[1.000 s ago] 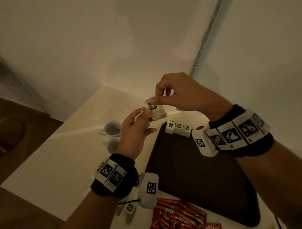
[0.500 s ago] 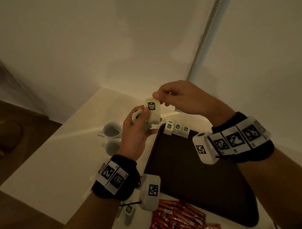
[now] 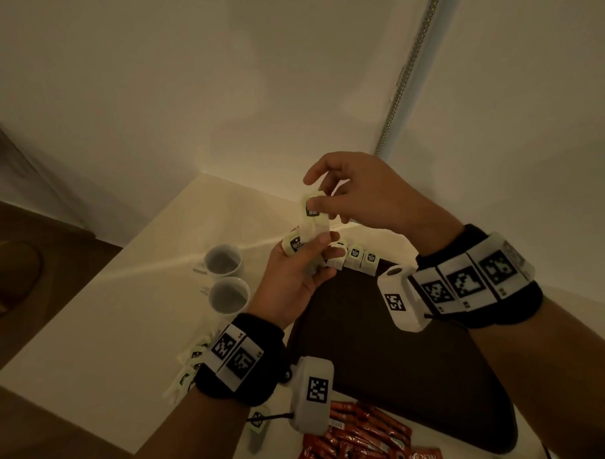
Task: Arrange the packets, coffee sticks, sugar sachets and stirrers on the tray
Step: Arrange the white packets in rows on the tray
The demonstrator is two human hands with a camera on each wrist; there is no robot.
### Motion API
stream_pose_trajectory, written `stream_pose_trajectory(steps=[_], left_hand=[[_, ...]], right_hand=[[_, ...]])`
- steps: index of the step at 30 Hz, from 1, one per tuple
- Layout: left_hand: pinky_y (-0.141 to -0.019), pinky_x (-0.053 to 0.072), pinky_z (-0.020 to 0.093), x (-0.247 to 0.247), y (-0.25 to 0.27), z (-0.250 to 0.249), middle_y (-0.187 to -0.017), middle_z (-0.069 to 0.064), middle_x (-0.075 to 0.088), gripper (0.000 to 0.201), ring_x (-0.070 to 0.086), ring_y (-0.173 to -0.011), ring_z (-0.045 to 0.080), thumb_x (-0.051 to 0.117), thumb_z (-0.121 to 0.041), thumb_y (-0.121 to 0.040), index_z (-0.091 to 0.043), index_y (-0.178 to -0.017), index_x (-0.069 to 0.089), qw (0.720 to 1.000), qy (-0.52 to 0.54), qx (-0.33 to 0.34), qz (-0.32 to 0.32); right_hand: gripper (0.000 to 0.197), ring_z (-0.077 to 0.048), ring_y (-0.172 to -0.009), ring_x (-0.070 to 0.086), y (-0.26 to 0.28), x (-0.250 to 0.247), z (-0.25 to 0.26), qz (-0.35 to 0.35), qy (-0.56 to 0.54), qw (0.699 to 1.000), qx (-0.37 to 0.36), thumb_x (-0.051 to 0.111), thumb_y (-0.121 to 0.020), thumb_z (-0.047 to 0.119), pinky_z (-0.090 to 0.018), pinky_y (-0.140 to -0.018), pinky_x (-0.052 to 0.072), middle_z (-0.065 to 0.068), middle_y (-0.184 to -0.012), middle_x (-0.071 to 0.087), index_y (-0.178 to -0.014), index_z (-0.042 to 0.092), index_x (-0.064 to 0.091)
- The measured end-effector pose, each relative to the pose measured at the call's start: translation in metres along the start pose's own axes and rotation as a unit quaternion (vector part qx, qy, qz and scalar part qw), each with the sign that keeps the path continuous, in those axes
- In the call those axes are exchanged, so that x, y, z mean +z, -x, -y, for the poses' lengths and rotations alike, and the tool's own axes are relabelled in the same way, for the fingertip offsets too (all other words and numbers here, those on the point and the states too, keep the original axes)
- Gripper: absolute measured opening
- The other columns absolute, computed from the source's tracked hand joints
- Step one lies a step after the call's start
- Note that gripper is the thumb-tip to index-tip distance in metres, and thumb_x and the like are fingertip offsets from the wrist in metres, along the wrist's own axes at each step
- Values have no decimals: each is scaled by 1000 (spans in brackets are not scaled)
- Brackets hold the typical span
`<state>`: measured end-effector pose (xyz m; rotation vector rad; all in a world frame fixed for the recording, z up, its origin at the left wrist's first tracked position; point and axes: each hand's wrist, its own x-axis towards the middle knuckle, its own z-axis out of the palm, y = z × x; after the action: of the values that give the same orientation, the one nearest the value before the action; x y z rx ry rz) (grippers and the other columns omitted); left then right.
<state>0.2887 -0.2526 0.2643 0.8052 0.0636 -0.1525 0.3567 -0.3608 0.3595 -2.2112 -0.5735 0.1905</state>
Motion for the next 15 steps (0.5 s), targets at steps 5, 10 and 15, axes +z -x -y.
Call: stream_pose_trajectory(steps=[5, 10, 15], left_hand=[[-57, 55, 19, 3, -4, 5, -82, 0, 70, 20, 68, -74, 11, 62, -18, -74, -12, -93, 62, 995, 90, -26, -18], [-58, 55, 16, 1, -9, 11, -81, 3, 71, 20, 69, -72, 11, 61, -11, -75, -8, -95, 62, 989, 139, -24, -38], [-62, 55, 17, 2, -16, 16, -86, 7, 72, 15, 71, -79, 15, 60, -5, -74, -7, -89, 61, 986, 152, -4, -60]], right_hand=[[22, -3, -49, 59, 1, -1, -5, -9, -11, 1000, 12, 72, -81, 12, -14, -48, 45, -2, -77, 64, -102, 12, 65], [12, 3, -47, 56, 4, -7, -10, -11, 2, 999, 32, 68, -85, 16, -11, -48, 45, 2, -69, 64, -96, 11, 68], [4, 4, -48, 56, 8, -16, -19, -21, -6, 999, 40, 66, -87, 20, -13, -52, 47, 10, -62, 61, -89, 17, 68]])
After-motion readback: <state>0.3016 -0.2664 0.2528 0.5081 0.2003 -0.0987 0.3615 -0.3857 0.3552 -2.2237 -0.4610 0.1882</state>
